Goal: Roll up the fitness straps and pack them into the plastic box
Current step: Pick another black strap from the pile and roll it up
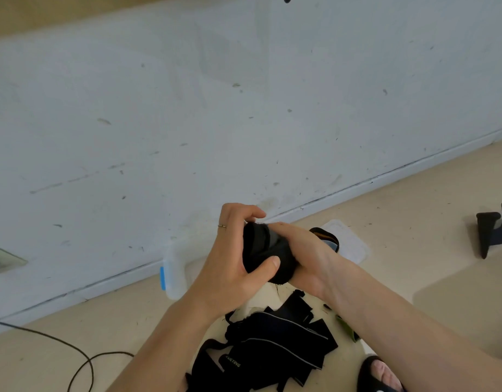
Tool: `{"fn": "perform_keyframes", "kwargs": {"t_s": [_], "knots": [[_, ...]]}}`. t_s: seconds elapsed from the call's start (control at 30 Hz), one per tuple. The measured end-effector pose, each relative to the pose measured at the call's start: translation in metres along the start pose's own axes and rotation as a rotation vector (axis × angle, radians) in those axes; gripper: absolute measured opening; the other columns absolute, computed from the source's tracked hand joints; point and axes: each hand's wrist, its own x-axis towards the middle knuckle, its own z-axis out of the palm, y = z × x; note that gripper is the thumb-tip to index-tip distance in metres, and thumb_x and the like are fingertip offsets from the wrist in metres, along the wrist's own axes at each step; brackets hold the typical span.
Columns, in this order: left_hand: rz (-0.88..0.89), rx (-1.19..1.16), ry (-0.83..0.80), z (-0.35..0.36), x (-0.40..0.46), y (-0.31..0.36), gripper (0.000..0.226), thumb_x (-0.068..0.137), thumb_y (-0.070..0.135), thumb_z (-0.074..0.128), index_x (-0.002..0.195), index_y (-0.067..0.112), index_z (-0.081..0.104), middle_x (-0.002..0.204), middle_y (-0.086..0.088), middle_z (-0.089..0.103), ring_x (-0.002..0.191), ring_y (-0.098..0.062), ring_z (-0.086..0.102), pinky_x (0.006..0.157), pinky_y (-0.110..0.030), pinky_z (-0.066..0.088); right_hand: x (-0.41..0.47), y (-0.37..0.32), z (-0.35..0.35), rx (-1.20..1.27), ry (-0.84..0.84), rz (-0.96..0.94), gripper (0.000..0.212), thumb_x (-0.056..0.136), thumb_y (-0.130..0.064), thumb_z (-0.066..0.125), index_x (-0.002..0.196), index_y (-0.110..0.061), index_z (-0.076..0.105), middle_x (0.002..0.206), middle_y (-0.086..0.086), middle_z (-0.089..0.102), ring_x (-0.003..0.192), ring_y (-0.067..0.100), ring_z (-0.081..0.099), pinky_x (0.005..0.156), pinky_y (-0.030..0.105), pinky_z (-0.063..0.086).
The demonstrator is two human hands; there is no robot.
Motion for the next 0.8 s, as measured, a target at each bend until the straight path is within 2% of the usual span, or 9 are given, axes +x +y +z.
{"fn": "perform_keyframes", "kwargs": {"t_s": [0.1, 0.2, 0.27, 0.33, 0.4, 0.47, 0.57, 0.63, 0.8], "knots": [[0.063, 0.076, -0.018, 0.004, 0.001, 0.001, 0.053, 0.078, 0.02, 0.068, 0.128, 0.023, 0.048, 0.125, 0.006, 0.036, 0.113, -0.012, 0.047, 0.088, -0.01, 0.042, -0.001, -0.004, -0.003, -0.024, -0.064, 0.099, 0.03, 0.105, -0.016, 0.047, 0.118, 0.002, 0.066, 0.11, 0.02, 0.063, 0.104, 0.032, 0.062, 0.084, 0.039, 0.056], [0.107, 0.131, -0.079, 0.007, 0.002, 0.0, 0.051, 0.081, 0.028, 0.065, 0.129, 0.019, 0.05, 0.128, 0.007, 0.035, 0.114, -0.006, 0.048, 0.087, -0.009, 0.043, -0.002, -0.009, -0.009, -0.029, -0.082, 0.131, 0.03, 0.105, -0.014, 0.047, 0.095, -0.001, 0.072, 0.092, 0.017, 0.069, 0.086, 0.03, 0.069, 0.084, 0.042, 0.056], [0.124, 0.162, -0.134, 0.009, 0.003, -0.002, 0.051, 0.083, 0.033, 0.065, 0.13, 0.021, 0.049, 0.127, 0.01, 0.038, 0.115, -0.005, 0.05, 0.088, -0.01, 0.044, -0.001, -0.012, -0.013, -0.051, -0.041, 0.109, 0.027, 0.101, -0.005, 0.047, 0.09, -0.003, 0.072, 0.086, 0.018, 0.067, 0.078, 0.031, 0.068, 0.079, 0.045, 0.056], [0.101, 0.219, -0.187, 0.01, 0.004, -0.005, 0.051, 0.084, 0.04, 0.066, 0.13, 0.027, 0.047, 0.121, 0.018, 0.044, 0.11, -0.003, 0.053, 0.083, -0.012, 0.045, 0.002, -0.013, -0.021, -0.075, 0.078, 0.061, 0.02, 0.096, 0.0, 0.052, 0.103, -0.004, 0.07, 0.091, 0.019, 0.066, 0.075, 0.032, 0.067, 0.073, 0.047, 0.058], [0.058, 0.263, -0.232, 0.012, 0.006, -0.007, 0.051, 0.083, 0.05, 0.066, 0.127, 0.037, 0.045, 0.113, 0.024, 0.05, 0.103, -0.002, 0.056, 0.079, -0.016, 0.047, 0.004, -0.012, -0.029, -0.117, 0.192, 0.005, 0.037, 0.09, 0.001, 0.061, 0.126, -0.004, 0.064, 0.1, 0.021, 0.066, 0.076, 0.033, 0.069, 0.068, 0.046, 0.059], [0.022, 0.223, -0.251, 0.016, 0.009, -0.007, 0.052, 0.079, 0.054, 0.07, 0.124, 0.045, 0.045, 0.11, 0.024, 0.055, 0.103, -0.002, 0.057, 0.081, -0.015, 0.046, 0.002, -0.013, -0.036, -0.146, 0.263, -0.06, 0.042, 0.088, -0.003, 0.067, 0.129, -0.003, 0.062, 0.102, 0.021, 0.068, 0.078, 0.033, 0.069, 0.064, 0.042, 0.059], [-0.007, 0.153, -0.212, 0.026, 0.012, -0.006, 0.05, 0.077, 0.051, 0.075, 0.12, 0.043, 0.051, 0.107, 0.022, 0.061, 0.103, -0.003, 0.061, 0.088, -0.023, 0.052, -0.009, -0.021, -0.045, -0.216, 0.282, -0.19, 0.03, 0.099, -0.025, 0.064, 0.125, -0.011, 0.061, 0.113, 0.019, 0.069, 0.09, 0.032, 0.068, 0.073, 0.041, 0.057], [-0.037, 0.094, -0.174, 0.033, 0.015, -0.007, 0.045, 0.079, 0.046, 0.076, 0.118, 0.037, 0.055, 0.106, 0.018, 0.064, 0.103, -0.006, 0.063, 0.092, -0.028, 0.054, -0.02, -0.026, -0.051, -0.379, 0.253, -0.263, 0.026, 0.102, -0.035, 0.058, 0.123, -0.019, 0.063, 0.117, 0.013, 0.069, 0.099, 0.027, 0.067, 0.084, 0.039, 0.055], [-0.188, -0.127, -0.136, 0.052, 0.021, -0.01, 0.046, 0.081, 0.042, 0.078, 0.121, 0.027, 0.06, 0.112, 0.002, 0.068, 0.103, -0.014, 0.067, 0.091, -0.033, 0.058, -0.046, -0.019, -0.068, -0.663, 0.1, -0.277, 0.041, 0.083, -0.048, 0.068, 0.116, -0.025, 0.073, 0.117, 0.007, 0.073, 0.112, 0.026, 0.07, 0.101, 0.049, 0.057]]}}
